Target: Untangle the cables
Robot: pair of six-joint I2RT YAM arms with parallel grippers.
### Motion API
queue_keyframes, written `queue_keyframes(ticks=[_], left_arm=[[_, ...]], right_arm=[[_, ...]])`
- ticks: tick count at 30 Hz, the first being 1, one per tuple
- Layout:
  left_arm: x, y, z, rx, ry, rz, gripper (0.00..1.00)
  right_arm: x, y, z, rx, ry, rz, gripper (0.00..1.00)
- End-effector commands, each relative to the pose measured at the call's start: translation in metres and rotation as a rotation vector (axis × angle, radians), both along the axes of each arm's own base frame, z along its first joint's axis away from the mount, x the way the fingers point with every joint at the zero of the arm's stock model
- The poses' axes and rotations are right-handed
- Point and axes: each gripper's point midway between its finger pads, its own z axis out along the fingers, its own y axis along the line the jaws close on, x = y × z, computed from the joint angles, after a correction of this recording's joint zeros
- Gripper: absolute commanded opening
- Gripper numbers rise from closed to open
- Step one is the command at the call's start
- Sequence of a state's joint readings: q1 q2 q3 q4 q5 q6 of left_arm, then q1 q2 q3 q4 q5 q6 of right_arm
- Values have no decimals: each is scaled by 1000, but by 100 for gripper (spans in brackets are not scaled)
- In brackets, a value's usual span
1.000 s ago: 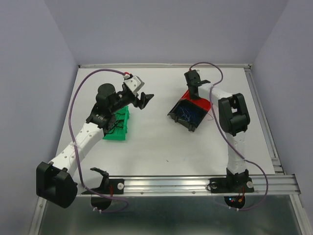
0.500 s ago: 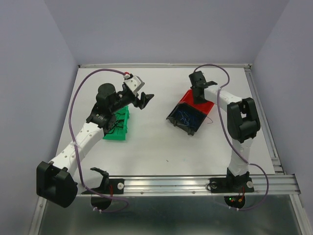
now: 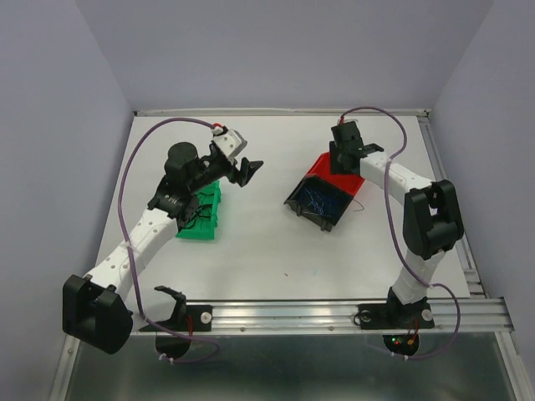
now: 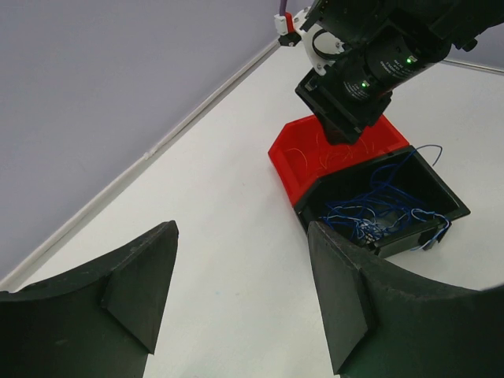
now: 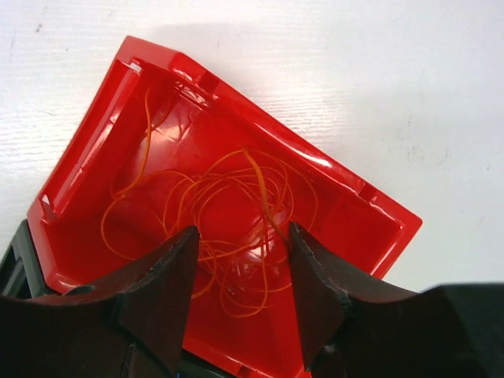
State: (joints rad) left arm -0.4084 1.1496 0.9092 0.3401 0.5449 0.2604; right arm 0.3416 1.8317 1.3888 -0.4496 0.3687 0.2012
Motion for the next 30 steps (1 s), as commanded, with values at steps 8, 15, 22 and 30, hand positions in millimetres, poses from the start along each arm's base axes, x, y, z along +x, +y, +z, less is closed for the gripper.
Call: queue_keyframes(ticks=[8, 15, 22, 30], left_arm=[[2, 1, 15, -15, -57, 1, 78], [2, 1, 14, -13, -55, 2, 78], [4, 0, 11, -9, -49, 2, 78], [5, 1, 11, -4, -54, 7, 78]], right_arm=[[14, -4, 33, 31, -155, -55, 11], [13, -2, -1, 29, -95, -60, 1], [18, 7, -37, 36, -23, -32, 1], [31, 9, -22, 46, -71, -48, 7]])
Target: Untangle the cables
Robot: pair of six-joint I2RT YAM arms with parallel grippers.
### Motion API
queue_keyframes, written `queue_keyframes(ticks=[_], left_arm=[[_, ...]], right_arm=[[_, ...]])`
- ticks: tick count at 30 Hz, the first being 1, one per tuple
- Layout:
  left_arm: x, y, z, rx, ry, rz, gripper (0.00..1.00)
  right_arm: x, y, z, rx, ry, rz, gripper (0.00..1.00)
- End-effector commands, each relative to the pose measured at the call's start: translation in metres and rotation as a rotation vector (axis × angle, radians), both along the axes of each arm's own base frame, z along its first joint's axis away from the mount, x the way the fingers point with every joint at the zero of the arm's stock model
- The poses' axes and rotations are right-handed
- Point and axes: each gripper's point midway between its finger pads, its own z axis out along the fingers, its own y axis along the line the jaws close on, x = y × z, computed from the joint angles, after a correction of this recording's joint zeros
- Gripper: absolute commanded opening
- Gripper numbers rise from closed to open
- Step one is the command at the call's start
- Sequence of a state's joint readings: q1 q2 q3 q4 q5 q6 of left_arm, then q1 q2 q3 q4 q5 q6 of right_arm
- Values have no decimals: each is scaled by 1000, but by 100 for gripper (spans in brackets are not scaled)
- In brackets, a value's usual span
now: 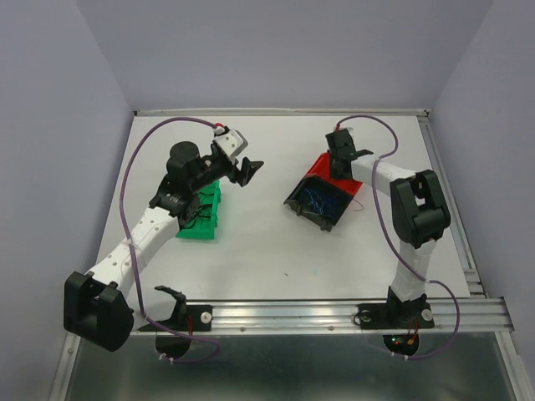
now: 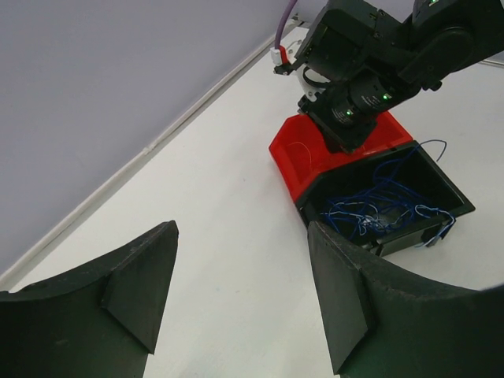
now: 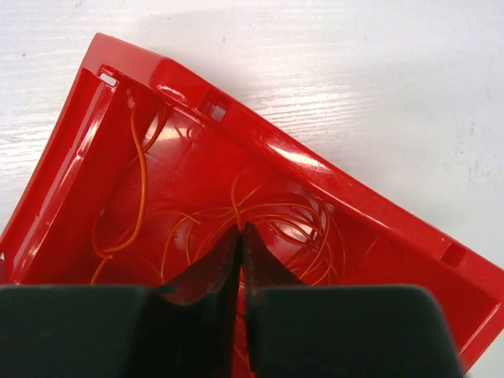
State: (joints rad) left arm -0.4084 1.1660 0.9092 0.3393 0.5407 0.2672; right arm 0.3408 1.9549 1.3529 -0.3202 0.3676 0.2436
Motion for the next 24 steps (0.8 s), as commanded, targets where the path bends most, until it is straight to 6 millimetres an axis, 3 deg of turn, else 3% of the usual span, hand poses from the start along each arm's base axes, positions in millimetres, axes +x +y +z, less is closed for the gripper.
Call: queue_keyframes(ticks=[1, 2, 5, 6, 9, 10, 11, 12, 13, 14, 15, 16, 18, 19, 20, 21, 23, 24], left_arm=[[2, 2, 17, -16, -65, 6, 78], [2, 1, 17, -15, -64, 6, 78], [4, 3, 17, -15, -66, 16, 78], [5, 4, 17, -13, -68, 25, 78], [8, 6, 18, -12, -73, 45, 78], [10, 9, 20, -12, -77, 65, 78], [11, 11, 21, -12, -81, 79, 78], [13, 15, 24, -16, -87, 105, 80], [15, 18, 27, -19, -91, 125, 81], [16, 21, 28, -22, -94, 142, 82], [19, 29, 33, -36, -96, 192, 90], [20, 34, 33, -39, -96, 219, 99], [28, 53, 33, -48, -97, 319, 99], [29, 64, 29, -50, -92, 361, 99], [30, 74, 26, -49, -88, 397, 99], [35, 97, 24, -61, -80, 454, 99], [29, 123, 18, -99, -75, 524, 99], [24, 145, 28, -140, -102, 588, 99]], right_arm=[[19, 2, 37, 27, -107, -22, 16], [19, 1, 52, 34, -141, -27, 28], [19, 0, 75, 49, -198, -36, 39], [16, -3, 90, 58, -234, -47, 47], [10, -7, 110, 81, -295, -69, 54], [3, -10, 119, 90, -314, -74, 65], [0, -9, 126, 109, -334, -74, 69], [-7, -11, 122, 115, -329, -78, 83], [-12, -12, 137, 137, -365, -76, 89], [-17, -12, 140, 146, -377, -74, 95], [-23, -11, 133, 161, -376, -62, 100], [-32, -12, 149, 189, -421, -59, 100], [-39, -8, 165, 243, -498, -29, 100], [-45, -7, 166, 262, -519, -14, 100], [-57, -9, 150, 262, -494, -5, 100], [-63, -6, 181, 316, -598, 30, 100], [-77, -3, 193, 359, -651, 69, 100], [-89, 0, 198, 406, -686, 96, 100]])
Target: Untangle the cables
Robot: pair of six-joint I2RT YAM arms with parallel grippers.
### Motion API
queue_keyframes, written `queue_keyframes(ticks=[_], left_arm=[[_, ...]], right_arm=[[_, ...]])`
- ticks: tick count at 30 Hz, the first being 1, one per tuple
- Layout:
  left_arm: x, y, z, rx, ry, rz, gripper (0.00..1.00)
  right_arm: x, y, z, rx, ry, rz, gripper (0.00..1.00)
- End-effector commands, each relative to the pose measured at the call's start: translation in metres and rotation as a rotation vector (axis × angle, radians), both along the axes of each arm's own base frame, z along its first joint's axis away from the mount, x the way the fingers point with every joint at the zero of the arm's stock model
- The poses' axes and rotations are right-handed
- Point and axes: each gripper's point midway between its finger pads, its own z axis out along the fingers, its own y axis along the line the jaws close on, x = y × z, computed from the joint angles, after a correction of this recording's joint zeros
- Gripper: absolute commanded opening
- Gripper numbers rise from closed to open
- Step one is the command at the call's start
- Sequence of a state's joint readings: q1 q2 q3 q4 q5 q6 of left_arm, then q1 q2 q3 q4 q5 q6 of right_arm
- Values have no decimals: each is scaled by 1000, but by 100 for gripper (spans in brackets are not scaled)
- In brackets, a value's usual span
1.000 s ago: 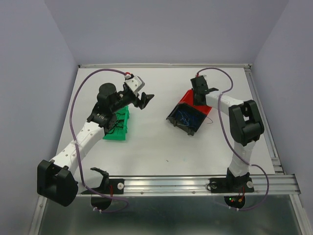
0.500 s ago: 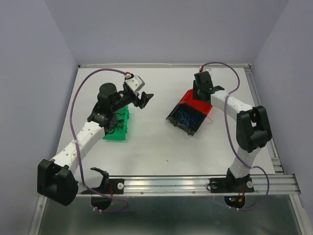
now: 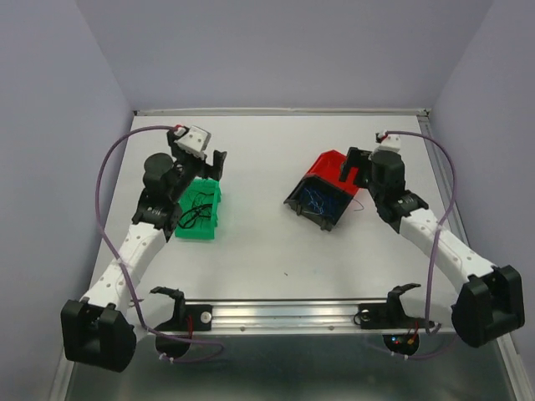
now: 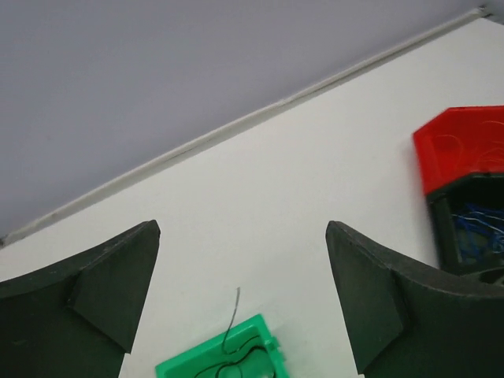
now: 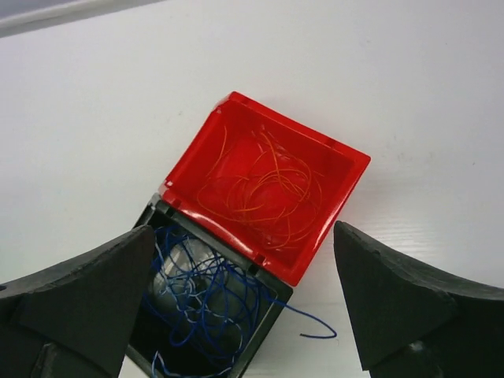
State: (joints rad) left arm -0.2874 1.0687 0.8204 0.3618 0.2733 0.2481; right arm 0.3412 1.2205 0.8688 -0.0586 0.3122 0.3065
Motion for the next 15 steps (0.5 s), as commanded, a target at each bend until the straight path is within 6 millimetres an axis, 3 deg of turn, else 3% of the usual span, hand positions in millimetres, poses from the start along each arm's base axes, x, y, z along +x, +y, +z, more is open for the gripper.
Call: queue_keyframes(ticks=[1, 2, 3, 4, 6, 7, 8, 10, 12, 15], left_arm=[[-10, 67, 15, -108, -79, 221, 99], [-15, 73, 12, -113, -83, 237, 99], [-19, 78, 7, -115, -79, 249, 99], [-31, 81, -3, -109, -72, 250, 99], [-43, 79, -15, -81, -61, 226, 99], [-57, 75, -26, -39, -55, 185, 99], [-63, 73, -32, -16, -60, 164, 99], [-80, 73, -43, 37, -97, 140, 99], [-89, 76, -47, 54, -129, 144, 99], [-105, 99, -34, -15, -215, 279, 99]], right_arm=[[-17, 17, 55, 155, -247, 104, 100], [-25, 18, 55, 182, -261, 116, 100], [-34, 21, 38, 220, -258, 138, 100], [-47, 21, 45, 252, -305, 156, 100], [-59, 24, 45, 300, -353, 188, 100], [-68, 27, 24, 315, -320, 209, 100], [-74, 26, 29, 327, -338, 219, 100], [-82, 27, 16, 337, -287, 222, 100], [-91, 29, 14, 362, -286, 240, 100], [-103, 25, 7, 394, -337, 243, 100]])
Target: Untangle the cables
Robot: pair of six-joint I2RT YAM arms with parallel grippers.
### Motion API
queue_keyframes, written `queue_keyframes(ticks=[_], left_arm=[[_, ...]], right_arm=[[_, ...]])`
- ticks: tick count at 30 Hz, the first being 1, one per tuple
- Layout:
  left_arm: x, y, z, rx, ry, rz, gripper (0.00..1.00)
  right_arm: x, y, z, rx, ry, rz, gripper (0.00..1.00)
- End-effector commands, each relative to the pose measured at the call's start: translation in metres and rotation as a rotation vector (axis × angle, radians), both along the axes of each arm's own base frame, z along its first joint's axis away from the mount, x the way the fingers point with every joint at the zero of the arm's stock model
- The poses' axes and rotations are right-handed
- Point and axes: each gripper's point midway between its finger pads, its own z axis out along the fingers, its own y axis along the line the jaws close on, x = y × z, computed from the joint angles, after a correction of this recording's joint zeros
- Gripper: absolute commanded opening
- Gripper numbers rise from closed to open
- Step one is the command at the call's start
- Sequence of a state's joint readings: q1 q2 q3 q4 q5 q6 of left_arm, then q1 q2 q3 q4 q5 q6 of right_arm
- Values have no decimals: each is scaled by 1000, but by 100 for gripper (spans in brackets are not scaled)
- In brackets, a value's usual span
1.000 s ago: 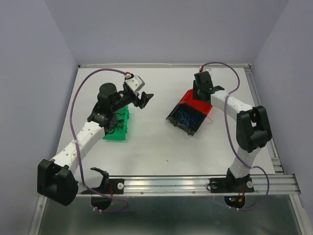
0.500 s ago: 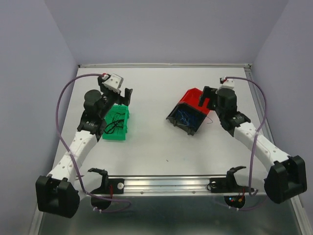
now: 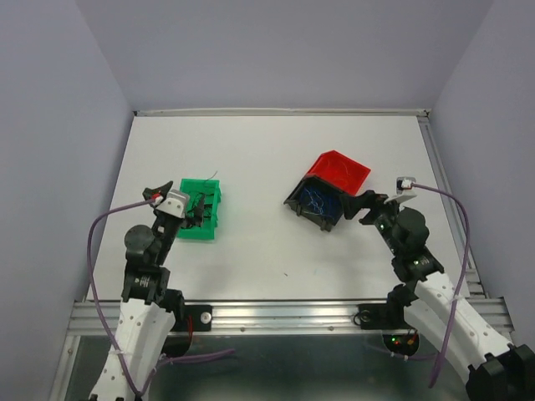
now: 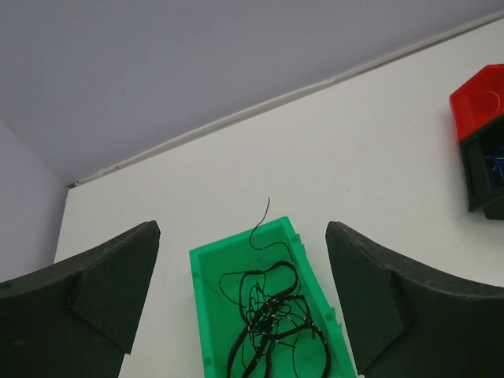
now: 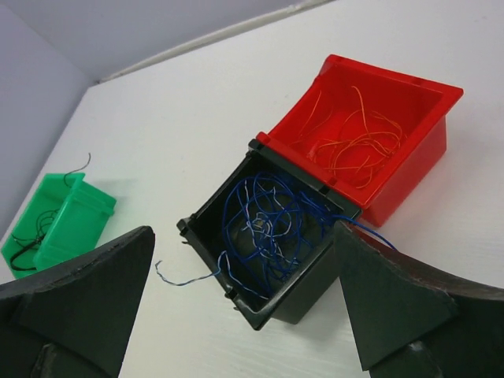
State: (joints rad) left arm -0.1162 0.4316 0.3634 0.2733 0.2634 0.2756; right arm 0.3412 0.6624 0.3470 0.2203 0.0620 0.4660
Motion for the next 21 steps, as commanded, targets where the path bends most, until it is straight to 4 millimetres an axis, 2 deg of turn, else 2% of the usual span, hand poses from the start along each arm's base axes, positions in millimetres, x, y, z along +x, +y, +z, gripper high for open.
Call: queue_keyframes(ticks=[1, 2, 4, 6, 7, 11, 14, 21], left_arm=[[-23, 24, 26, -45, -179, 119, 99], [-28, 27, 29, -66, -207, 130, 99], [-43, 23, 38, -72, -286, 101, 99], [-47, 19, 33, -61, -294, 73, 99], [-53, 17, 37, -61, -326, 56, 99], [-50, 15, 35, -52, -311, 49, 99], [-37, 18, 26, -48, -252, 72, 99], [-27, 22, 20, -54, -210, 104, 99]], right_arm=[[-14, 2, 5, 84, -90, 27, 100], [-16, 0, -6, 81, -77, 18, 100], [-21, -5, -5, 83, -104, 3, 100], [-24, -7, -7, 74, -114, 4, 100], [-27, -7, -1, 71, -143, 10, 100], [-33, -11, 10, 65, -185, 2, 100], [-35, -14, 13, 68, -199, -6, 100], [-35, -15, 11, 57, -196, -11, 100]])
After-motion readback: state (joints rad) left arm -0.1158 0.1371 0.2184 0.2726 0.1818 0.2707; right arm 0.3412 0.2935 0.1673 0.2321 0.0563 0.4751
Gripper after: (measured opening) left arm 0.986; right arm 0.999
